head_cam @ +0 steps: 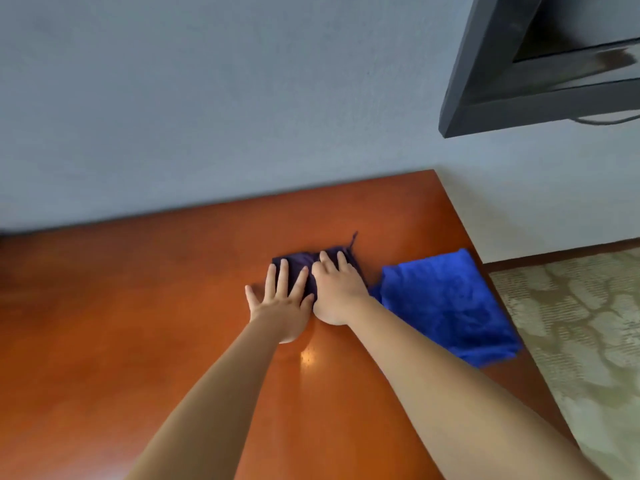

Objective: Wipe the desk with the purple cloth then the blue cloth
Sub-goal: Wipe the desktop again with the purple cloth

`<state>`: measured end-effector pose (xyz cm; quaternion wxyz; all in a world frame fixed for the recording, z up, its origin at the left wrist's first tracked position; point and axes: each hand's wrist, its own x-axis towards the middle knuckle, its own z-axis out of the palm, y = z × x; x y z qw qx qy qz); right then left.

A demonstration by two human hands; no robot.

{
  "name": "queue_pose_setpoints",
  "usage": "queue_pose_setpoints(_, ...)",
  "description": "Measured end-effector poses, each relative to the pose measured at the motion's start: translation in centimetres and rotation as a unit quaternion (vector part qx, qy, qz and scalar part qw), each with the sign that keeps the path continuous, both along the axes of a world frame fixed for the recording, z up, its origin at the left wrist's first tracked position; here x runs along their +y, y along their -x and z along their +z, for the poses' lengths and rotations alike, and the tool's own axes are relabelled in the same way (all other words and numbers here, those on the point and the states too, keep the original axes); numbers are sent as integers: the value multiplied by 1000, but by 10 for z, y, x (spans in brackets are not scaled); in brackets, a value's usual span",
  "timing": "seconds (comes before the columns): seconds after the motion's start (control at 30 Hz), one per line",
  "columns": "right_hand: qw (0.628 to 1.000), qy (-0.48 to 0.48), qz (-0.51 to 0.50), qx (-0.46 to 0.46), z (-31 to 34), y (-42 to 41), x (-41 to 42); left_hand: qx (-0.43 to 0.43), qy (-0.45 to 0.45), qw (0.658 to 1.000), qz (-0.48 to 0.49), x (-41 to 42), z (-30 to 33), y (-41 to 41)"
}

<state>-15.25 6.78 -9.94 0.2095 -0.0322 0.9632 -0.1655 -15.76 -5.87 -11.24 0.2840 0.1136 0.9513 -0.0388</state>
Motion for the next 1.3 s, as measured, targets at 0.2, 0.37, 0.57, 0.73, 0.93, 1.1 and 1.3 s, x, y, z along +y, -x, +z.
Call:
queue_pose_setpoints(0.2,999,0,33,-14,0,-103,-54,-32,10,999,41,-47,4,-111)
queue_pose_setpoints(0.37,999,23,35,-4,-9,-192,-61,-31,8,999,13,-70,2,-189)
queue_pose_setpoints(0.57,1000,21,17,-7,-9,-253,-38,-19,19,999,-36,-58,4,-231)
queue_pose_setpoints(0.73,1000,3,21,-15,-10,-295,5,-48,33,997,-50,-15,8,-267)
queue_pose_setpoints(0.93,1000,0,25,-18,-12,-336,73,-46,32,997,-56,43,5,-310)
queue_pose_setpoints(1.1,1000,1,21,-6,-11,-357,118,-40,46,996,-62,86,8,-329)
queue_pose_setpoints(1.3,999,-7,-15,46,-15,-376,154,-23,35,996,-81,128,5,-340)
